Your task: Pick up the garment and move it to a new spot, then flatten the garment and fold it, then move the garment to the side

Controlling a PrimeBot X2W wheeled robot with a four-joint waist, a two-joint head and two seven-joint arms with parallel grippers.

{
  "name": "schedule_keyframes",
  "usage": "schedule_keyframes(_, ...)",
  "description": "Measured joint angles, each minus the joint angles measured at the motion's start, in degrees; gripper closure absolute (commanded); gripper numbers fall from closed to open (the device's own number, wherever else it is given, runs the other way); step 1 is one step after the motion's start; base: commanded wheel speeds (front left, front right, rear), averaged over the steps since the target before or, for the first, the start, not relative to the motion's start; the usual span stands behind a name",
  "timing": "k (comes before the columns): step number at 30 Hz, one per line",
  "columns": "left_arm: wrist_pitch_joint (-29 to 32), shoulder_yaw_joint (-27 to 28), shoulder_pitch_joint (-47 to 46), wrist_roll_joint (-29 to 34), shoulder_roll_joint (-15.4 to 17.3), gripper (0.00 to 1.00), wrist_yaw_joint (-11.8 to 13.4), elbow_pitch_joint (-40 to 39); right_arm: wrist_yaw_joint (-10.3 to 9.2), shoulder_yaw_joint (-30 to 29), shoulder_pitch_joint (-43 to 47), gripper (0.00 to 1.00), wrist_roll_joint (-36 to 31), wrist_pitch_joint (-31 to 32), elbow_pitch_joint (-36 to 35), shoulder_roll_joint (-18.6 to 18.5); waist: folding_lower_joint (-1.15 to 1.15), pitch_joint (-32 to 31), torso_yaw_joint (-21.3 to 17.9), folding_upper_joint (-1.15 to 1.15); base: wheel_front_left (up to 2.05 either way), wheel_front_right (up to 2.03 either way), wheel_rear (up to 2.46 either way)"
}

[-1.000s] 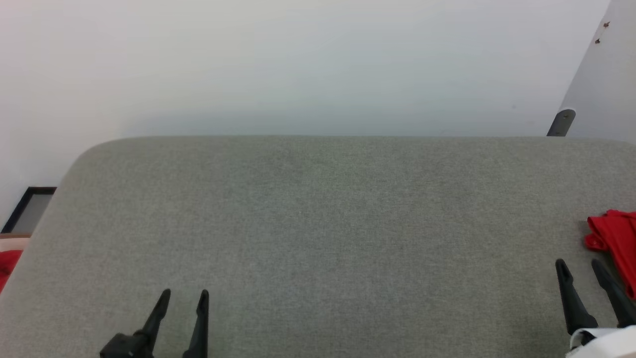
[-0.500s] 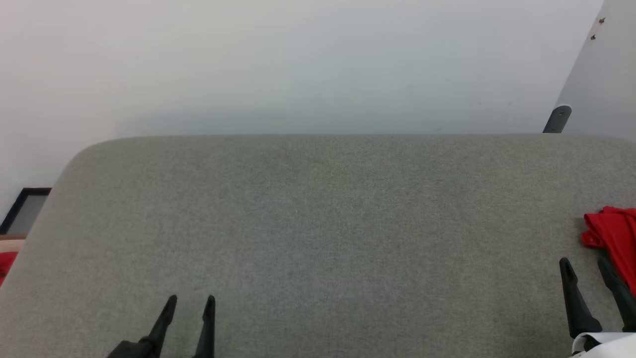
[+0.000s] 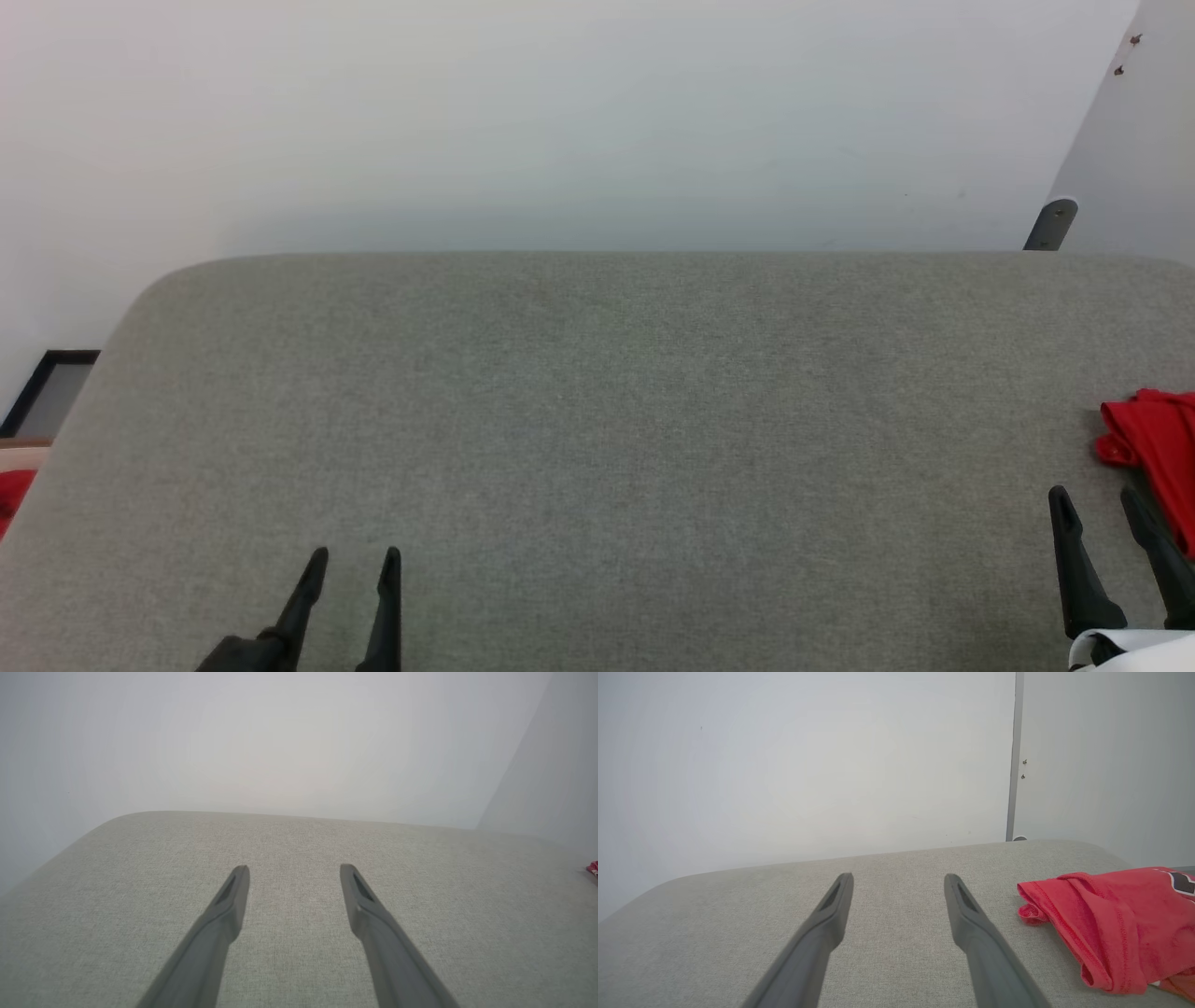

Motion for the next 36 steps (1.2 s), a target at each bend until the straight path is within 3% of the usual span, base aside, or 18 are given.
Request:
schedule_keyframes(7, 0.0, 0.6, 0.0, -1.3, -0.7, 0.0, 0.7, -0.7, 0.0, 0.1, 0.0, 0.0, 0.0, -0.1, -0.1, 0.4, 0.0, 0.1, 0.0, 0.0, 0.0, 0.0, 0.0)
schedule_keyframes(8, 0.0, 0.7, 0.1, -1.3, -0.7, 1.0, 0.8, -0.7, 0.0, 0.1, 0.0, 1.0, 0.1, -0.2, -0.1, 0.5, 0.0, 0.2, 0.0, 0.0, 0.0, 0.0, 0.0)
schedule_keyframes(14, 0.5, 0.4, 1.2, -2.1, -1.5, 1.0, 0.8, 2.3, 0.0, 0.5, 0.7, 1.0, 0.9, 0.3, 3.0, 2.0, 0.0, 0.2, 0.0, 0.0, 0.0, 0.0, 0.0)
schedule_keyframes(36, 6.4, 2.4, -1.8, -23.2, -2.4, 1.0, 0.3, 3.4, 0.0, -0.2, -1.8, 1.0, 19.2, 4.0, 6.2, 4.3, 0.0, 0.6, -0.1, 0.0, 0.0, 0.0, 0.0)
